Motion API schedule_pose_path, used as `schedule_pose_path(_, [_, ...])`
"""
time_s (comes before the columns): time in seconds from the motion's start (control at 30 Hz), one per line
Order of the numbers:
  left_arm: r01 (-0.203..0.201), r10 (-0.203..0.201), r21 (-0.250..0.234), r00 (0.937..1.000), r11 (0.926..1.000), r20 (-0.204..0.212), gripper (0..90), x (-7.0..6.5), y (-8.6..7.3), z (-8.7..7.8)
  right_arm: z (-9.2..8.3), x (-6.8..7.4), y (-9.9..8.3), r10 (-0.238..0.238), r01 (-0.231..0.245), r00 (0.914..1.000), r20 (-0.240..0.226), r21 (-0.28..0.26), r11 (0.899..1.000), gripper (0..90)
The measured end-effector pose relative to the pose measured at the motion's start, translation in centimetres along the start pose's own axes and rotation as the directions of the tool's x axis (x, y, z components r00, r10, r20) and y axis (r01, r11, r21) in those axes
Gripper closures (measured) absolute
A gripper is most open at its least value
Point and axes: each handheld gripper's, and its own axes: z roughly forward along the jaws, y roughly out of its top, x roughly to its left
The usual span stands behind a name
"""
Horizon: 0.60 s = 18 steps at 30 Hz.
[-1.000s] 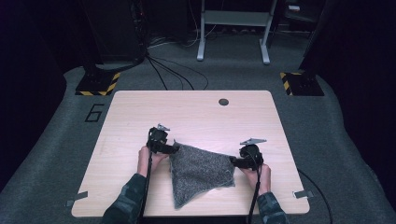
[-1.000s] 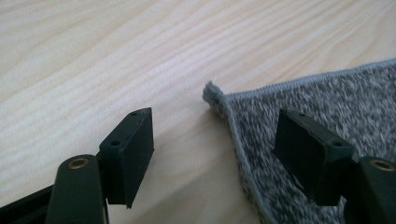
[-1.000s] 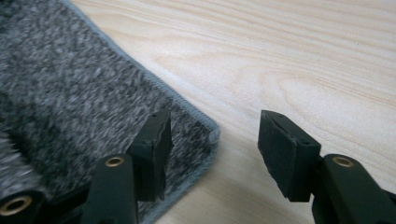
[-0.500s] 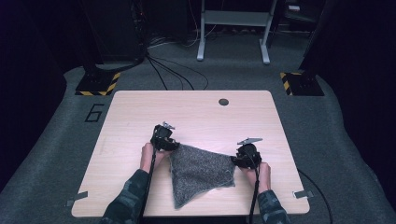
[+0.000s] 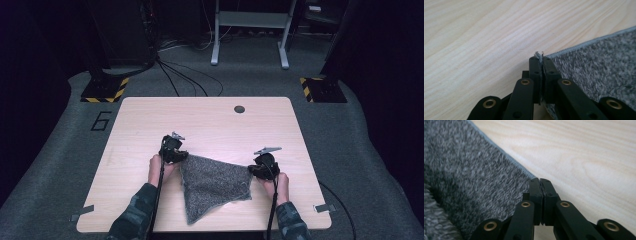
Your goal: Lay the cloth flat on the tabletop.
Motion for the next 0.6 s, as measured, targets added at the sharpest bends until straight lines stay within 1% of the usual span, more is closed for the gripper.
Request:
schedule_pose_path(0.07, [-0.007, 0.007, -0.015, 1.0, 0.9999, 0.001, 87.4, 0.2, 0.1, -0.7, -0.4, -0.1, 0.4, 0.002, -0.002, 1.0, -0.001, -0.035, 0.999, 89.1])
schedule_pose_path(0.1, [-0.008, 0.007, -0.033, 1.0, 0.9994, -0.005, 87.4, 0.3, 0.3, -1.3, -0.6, 0.0, 0.8, 0.002, -0.002, 1.0, 0.0, -0.051, 0.999, 89.1])
schedule_pose_path(0.17, [0.002, -0.003, -0.072, 0.9999, 0.9974, -0.014, 87.4, 0.7, 0.6, -2.0, -1.2, -0.1, 1.7, -0.006, 0.006, 1.0, 0.001, -0.084, 0.996, 89.1])
schedule_pose_path(0.2, [0.018, -0.019, -0.086, 0.9997, 0.9962, -0.013, 87.4, 0.9, 0.8, -2.4, -1.6, -0.1, 2.2, -0.017, 0.017, 0.9998, 0.007, -0.097, 0.995, 89.1])
schedule_pose_path(0.23, [0.021, -0.022, -0.087, 0.9997, 0.996, -0.007, 87.4, 1.0, 0.9, -2.7, -1.8, -0.1, 2.7, -0.018, 0.018, 0.9998, 0.007, -0.108, 0.994, 89.1])
schedule_pose_path(0.27, [0.022, -0.023, -0.089, 0.9996, 0.9958, -0.014, 87.4, 1.1, 0.9, -2.8, -2.1, -0.1, 3.2, -0.014, 0.015, 0.9999, 0.006, -0.113, 0.994, 89.1])
schedule_pose_path(0.3, [0.022, -0.023, -0.08, 0.9996, 0.9966, -0.015, 87.4, 1.1, 0.9, -2.8, -2.1, -0.1, 3.6, -0.028, 0.029, 0.9996, 0.006, -0.116, 0.993, 89.0])
schedule_pose_path(0.33, [0.017, -0.018, -0.065, 0.9997, 0.9978, -0.014, 87.4, 1.2, 0.7, -2.7, -2.2, 0.0, 3.9, -0.029, 0.03, 0.9996, 0.003, -0.114, 0.993, 89.0])
schedule_pose_path(0.37, [0.022, -0.023, -0.049, 0.9997, 0.9985, -0.013, 87.4, 1.3, 0.4, -2.4, -2.1, 0.0, 4.1, -0.041, 0.041, 0.9991, 0.005, -0.11, 0.993, 89.0])
schedule_pose_path(0.4, [0.023, -0.023, -0.038, 0.9997, 0.999, -0.011, 87.4, 1.4, 0.2, -2.2, -1.8, 0.1, 4.2, -0.033, 0.034, 0.9994, 0.003, -0.093, 0.995, 89.0])
schedule_pose_path(0.43, [0.032, -0.033, -0.03, 0.9994, 0.999, -0.007, 87.5, 1.6, -0.1, -1.8, -1.6, 0.1, 4.1, -0.03, 0.03, 0.9996, -0.002, -0.082, 0.996, 89.0])
schedule_pose_path(0.47, [0.054, -0.054, -0.027, 0.9985, 0.9982, 0.003, 87.5, 1.8, -0.3, -1.5, -1.2, 0.0, 4.1, -0.038, 0.037, 0.9993, -0.005, -0.07, 0.997, 89.0])
schedule_pose_path(0.5, [0.075, -0.075, -0.022, 0.9971, 0.9969, 0.014, 87.6, 2.2, -0.4, -1.0, -0.9, 0.0, 4.1, -0.024, 0.023, 0.9996, -0.012, -0.063, 0.998, 89.0])
schedule_pose_path(0.53, [0.086, -0.085, -0.018, 0.9962, 0.9961, 0.02, 87.7, 2.4, -0.4, -0.8, -0.4, -0.1, 4.2, -0.021, 0.021, 0.9997, -0.01, -0.054, 0.998, 89.0])
schedule_pose_path(0.57, [0.097, -0.097, -0.019, 0.9952, 0.9951, 0.016, 87.9, 2.5, -0.4, -0.5, -0.2, -0.2, 4.4, -0.022, 0.021, 0.9997, -0.009, -0.046, 0.999, 89.1])
schedule_pose_path(0.6, [0.088, -0.088, -0.014, 0.9961, 0.996, 0.004, 88.1, 2.7, -0.1, -0.2, 0.1, -0.4, 4.7, -0.026, 0.026, 0.9997, -0.001, -0.045, 0.999, 89.2])
